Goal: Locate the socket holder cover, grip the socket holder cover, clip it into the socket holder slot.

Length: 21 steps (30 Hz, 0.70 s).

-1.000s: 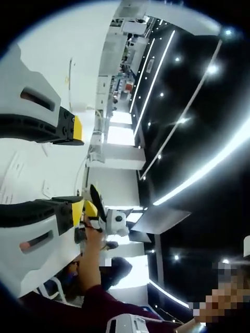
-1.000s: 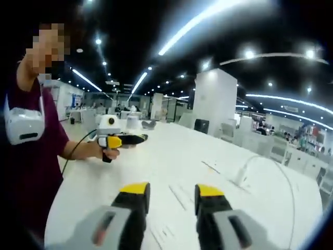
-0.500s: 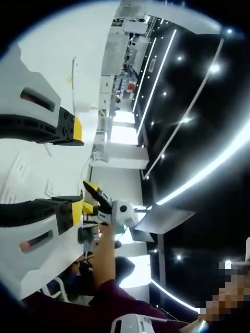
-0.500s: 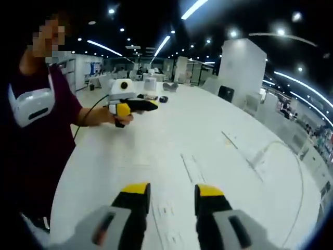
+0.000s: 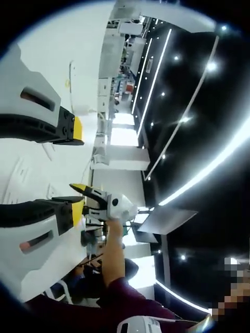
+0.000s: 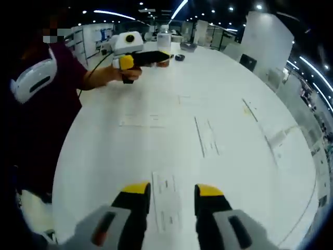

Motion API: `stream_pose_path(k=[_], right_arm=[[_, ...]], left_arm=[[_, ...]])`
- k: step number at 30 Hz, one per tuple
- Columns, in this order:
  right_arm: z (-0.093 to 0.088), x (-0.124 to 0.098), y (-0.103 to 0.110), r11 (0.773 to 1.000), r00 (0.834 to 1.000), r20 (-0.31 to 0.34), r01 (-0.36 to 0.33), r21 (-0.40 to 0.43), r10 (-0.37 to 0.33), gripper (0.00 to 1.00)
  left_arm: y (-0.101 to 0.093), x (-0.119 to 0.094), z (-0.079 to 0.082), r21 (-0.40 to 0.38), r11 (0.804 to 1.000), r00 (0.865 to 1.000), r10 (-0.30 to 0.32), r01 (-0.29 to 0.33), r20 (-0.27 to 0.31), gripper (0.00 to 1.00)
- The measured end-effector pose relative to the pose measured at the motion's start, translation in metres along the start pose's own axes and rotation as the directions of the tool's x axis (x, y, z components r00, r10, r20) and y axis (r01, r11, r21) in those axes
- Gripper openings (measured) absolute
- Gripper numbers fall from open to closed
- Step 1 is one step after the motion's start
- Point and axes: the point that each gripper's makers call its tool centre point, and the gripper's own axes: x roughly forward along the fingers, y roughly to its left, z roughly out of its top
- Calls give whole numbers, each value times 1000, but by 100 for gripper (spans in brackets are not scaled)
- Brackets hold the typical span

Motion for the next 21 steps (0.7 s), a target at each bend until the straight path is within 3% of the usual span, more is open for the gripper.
stream_pose_path(k=[11,15,17,21], right_arm=[[-26,11,5,999,985,-171,-27,-23,22,34],[-28,12,5,999,979,-201,-30,-32,23,34],[-32,13,5,998,969,-247,-33,-59,18,34],[-25,15,8,996,962,-272,-50,-80,27,34]], left_arm=[[-2,-1,4,8,1000,1000,-3,3,8,40],[0,-2,3,25,1000,1000,8,-8,2,40],[1,-3,3,30,999,1000,14,-14,-1,40],[4,-4,2,33,999,1000,24,-23,-8,40]])
